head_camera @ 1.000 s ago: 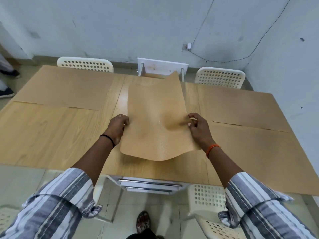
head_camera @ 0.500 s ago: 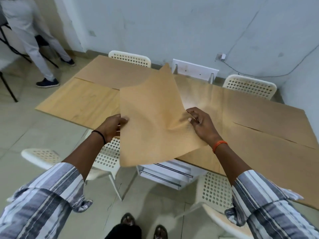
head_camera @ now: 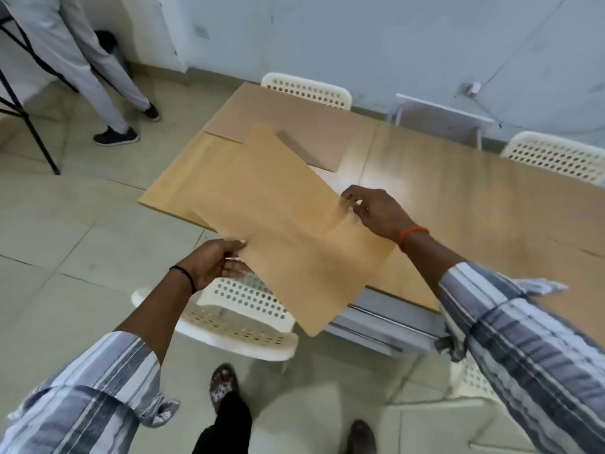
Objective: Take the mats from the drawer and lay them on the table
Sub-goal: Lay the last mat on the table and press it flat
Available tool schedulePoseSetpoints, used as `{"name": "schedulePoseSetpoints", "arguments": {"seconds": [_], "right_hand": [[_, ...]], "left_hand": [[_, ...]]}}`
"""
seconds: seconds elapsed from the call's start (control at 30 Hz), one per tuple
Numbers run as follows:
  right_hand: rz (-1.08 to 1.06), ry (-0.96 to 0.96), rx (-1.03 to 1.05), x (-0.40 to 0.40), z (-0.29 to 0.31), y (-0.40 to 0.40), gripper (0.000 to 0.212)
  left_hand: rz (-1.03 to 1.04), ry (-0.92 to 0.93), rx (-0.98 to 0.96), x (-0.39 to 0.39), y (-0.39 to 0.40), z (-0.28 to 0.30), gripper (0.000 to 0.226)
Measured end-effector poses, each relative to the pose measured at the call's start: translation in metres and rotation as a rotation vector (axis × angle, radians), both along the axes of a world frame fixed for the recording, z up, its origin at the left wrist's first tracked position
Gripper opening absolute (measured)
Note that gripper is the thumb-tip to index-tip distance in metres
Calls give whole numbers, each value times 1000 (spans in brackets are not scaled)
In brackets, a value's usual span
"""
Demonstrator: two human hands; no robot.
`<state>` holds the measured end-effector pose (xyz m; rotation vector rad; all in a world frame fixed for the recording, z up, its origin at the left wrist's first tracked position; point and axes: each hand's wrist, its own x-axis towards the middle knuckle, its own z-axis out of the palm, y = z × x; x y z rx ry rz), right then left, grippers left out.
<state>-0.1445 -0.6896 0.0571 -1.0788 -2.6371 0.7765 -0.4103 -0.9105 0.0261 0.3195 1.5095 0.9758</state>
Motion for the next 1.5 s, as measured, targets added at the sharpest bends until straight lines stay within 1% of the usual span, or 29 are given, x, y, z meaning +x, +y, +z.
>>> {"name": "schedulePoseSetpoints", "arguments": {"seconds": [0.1,0.13,0.2,0.3,0.4,0.53,0.63,0.7,0.77,0.83,0.87,0.9,0.93,0.97,1.0,1.03,1.07,1.1,1.13,1.2,1.27,1.5], "right_hand": [[-59,-133,16,-70,-8,4,30],[-72,-171,28,-88,-10,4,31],[-84,-228,30,-125,-19,3,36],[-128,-340,44,-158,-35,-6,51],[-144,-315,-55,-175,-52,-32,59],[-57,-315,-143,-179,-69,-76,65],[-49,-319,-167,-176,-80,-96,68],[-65,-328,-146,-174,-87,-101,68],[-86,-359,-116,-173,-95,-104,67],[-111,-389,-100,-173,-101,-107,67],[-120,-398,-98,-173,-103,-108,67],[-128,-401,-97,-175,-105,-109,67],[-136,-404,-100,-176,-107,-109,69],[-147,-409,-109,-179,-108,-109,71],[-167,-414,-122,-182,-109,-109,72],[-188,-420,-132,-186,-109,-109,74],[-205,-428,-137,-190,-110,-109,75],[-219,-439,-139,-193,-112,-110,77],[-226,-450,-136,-196,-113,-109,78],[-235,-466,-125,-200,-116,-106,80],[-245,-463,-126,-201,-119,-103,79],[-259,-441,-113,-203,-121,-96,79]], "left_hand": [[-81,-39,-69,-49,-16,-10,20],[-77,-63,-81,-59,-19,-14,21],[-27,-123,-80,-80,-21,-24,22],[49,-192,-48,-95,-11,-38,19],[116,-242,-38,-96,6,-48,20],[167,-297,-53,-88,24,-62,22],[172,-280,-78,-86,31,-68,33],[175,-246,-98,-89,35,-71,38],[93,-147,-160,-95,39,-70,42],[-164,85,-244,-102,41,-60,47],[-330,271,-267,-105,40,-55,48],[-482,527,-252,-110,39,-51,49],[-582,822,-198,-116,39,-48,48],[-611,1093,-106,-120,39,-47,43],[-600,1262,13,-126,41,-45,34],[-606,1348,117,-132,45,-47,31],[-667,1378,175,-140,48,-54,42],[-768,1381,179,-148,52,-60,56],[-854,1385,153,-154,55,-66,66],[-964,1378,69,-166,61,-78,76],[-1006,1345,45,-173,64,-87,79],[-1033,1370,42,-177,70,-89,78]]}}
